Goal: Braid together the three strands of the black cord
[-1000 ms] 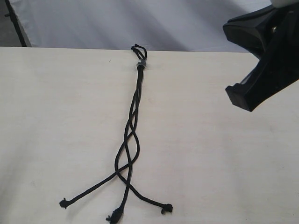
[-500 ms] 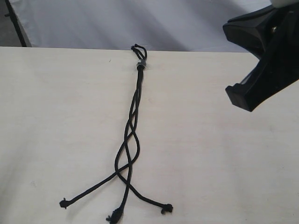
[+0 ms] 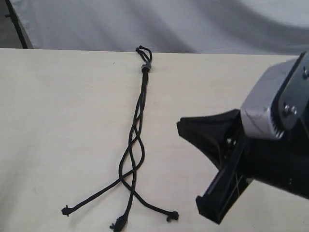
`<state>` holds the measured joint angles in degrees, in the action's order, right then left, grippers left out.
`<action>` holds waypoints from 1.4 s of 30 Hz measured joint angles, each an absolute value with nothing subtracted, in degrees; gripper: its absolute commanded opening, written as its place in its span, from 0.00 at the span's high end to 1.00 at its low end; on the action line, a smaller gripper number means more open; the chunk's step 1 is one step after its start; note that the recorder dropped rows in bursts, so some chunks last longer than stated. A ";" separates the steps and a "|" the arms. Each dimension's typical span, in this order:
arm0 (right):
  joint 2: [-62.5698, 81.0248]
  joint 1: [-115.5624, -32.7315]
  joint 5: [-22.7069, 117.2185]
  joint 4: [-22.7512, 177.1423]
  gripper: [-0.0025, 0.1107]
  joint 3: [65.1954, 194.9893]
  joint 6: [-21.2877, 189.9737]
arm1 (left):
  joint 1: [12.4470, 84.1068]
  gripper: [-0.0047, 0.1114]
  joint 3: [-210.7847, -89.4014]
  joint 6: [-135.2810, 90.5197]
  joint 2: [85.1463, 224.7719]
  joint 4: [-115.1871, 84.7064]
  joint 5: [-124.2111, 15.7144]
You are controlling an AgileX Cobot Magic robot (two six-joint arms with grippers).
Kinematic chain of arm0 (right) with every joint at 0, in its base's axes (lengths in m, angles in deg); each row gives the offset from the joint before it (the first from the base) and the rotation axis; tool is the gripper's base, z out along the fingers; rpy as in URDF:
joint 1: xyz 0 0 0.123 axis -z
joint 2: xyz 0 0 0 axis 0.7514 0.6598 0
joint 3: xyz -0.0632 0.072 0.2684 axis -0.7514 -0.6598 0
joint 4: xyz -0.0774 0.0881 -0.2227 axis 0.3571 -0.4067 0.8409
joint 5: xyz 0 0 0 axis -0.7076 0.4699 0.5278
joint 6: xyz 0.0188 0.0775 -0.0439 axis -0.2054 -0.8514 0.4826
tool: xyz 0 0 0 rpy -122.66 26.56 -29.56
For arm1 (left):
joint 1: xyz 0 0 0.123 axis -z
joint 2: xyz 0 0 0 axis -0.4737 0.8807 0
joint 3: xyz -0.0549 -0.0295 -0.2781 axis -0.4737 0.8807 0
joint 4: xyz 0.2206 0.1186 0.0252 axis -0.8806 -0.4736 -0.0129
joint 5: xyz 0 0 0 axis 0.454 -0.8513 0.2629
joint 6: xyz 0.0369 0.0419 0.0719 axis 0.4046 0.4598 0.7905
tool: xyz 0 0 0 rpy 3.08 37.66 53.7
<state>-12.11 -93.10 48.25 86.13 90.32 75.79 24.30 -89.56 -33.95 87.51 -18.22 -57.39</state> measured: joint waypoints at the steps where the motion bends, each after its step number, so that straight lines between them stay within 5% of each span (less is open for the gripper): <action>1: -12.11 -93.10 48.86 85.91 0.97 87.99 75.61 | 24.30 0.95 -89.56 -33.95 87.51 -18.22 -57.49; 5: -20.17 -87.21 54.43 85.85 0.97 79.24 74.68 | 24.30 0.95 -89.56 -33.95 87.51 -18.22 -57.49; 10: -36.89 -53.26 59.06 84.48 0.97 75.29 63.30 | 24.30 0.95 -89.56 -33.95 87.51 -18.22 -57.59; 12: -43.28 -46.31 55.95 84.48 0.97 75.13 62.34 | 24.30 0.95 -89.56 -33.83 87.51 -18.22 -57.59; 27: -60.31 -43.97 45.92 84.48 0.97 65.72 67.79 | 24.30 0.95 -89.56 -33.83 87.51 -18.22 -57.59; 42: -62.05 -43.97 37.49 76.60 0.97 65.35 79.76 | 24.30 0.95 -89.56 -33.83 87.51 -18.22 -57.59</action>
<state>-62.05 -43.97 37.49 76.60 65.35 79.76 24.30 -89.56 -33.83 87.51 -18.22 -57.59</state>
